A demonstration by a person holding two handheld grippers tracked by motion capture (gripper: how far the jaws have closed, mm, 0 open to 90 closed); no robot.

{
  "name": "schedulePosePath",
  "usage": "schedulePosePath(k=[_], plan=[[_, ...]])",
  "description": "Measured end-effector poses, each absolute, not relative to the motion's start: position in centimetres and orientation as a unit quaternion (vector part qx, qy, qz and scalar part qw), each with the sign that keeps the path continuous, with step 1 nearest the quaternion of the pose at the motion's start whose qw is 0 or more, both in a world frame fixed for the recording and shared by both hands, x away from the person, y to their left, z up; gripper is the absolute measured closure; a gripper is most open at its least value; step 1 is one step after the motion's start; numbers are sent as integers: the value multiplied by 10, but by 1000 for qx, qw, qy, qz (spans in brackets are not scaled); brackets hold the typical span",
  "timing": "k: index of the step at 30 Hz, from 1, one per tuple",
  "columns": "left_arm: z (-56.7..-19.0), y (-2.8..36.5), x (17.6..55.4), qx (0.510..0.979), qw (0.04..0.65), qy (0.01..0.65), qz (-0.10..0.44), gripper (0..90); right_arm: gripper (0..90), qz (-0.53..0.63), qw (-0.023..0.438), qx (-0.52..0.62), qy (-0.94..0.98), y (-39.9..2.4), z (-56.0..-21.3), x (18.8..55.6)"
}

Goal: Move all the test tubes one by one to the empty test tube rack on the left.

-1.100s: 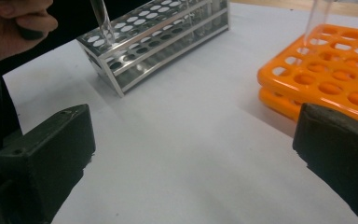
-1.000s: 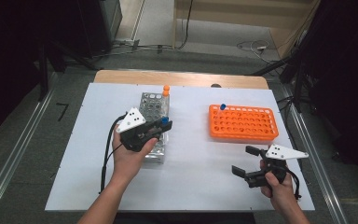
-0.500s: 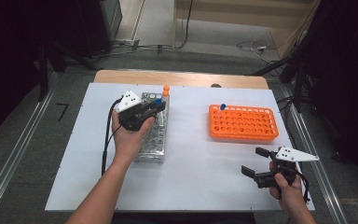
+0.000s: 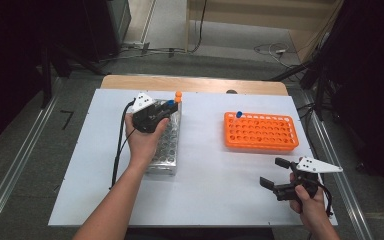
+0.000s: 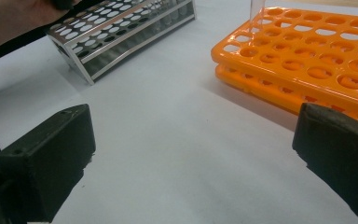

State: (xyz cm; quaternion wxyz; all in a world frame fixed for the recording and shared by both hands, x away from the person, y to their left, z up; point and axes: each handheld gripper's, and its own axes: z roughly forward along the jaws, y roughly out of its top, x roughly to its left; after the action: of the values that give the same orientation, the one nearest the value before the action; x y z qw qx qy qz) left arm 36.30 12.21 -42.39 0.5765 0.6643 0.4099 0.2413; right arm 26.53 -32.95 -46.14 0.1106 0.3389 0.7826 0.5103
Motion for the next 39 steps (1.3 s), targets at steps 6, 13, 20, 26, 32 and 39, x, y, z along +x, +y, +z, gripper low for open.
schedulePosePath(k=[6, 13, 20, 26, 32, 39], plan=[[-427, 120, 361, 684, 548, 415, 245, 765, 0, 509, 112, 339, 783, -329, -462, 266], [-431, 114, 358, 716, 509, 414, 237, 759, 0, 507, 115, 341, 783, -329, -461, 266], [-434, 112, 359, 728, 489, 427, 223, 749, 0, 508, 116, 342, 782, -328, -462, 267], [-434, 113, 359, 733, 490, 429, 199, 651, 0, 507, 122, 347, 780, -324, -460, 271], [-431, 118, 353, 725, 529, 409, 167, 445, 0, 504, 130, 358, 775, -316, -457, 278], [-428, 123, 339, 714, 553, 400, 155, 166, 34, 506, 145, 362, 770, -304, -451, 289]])
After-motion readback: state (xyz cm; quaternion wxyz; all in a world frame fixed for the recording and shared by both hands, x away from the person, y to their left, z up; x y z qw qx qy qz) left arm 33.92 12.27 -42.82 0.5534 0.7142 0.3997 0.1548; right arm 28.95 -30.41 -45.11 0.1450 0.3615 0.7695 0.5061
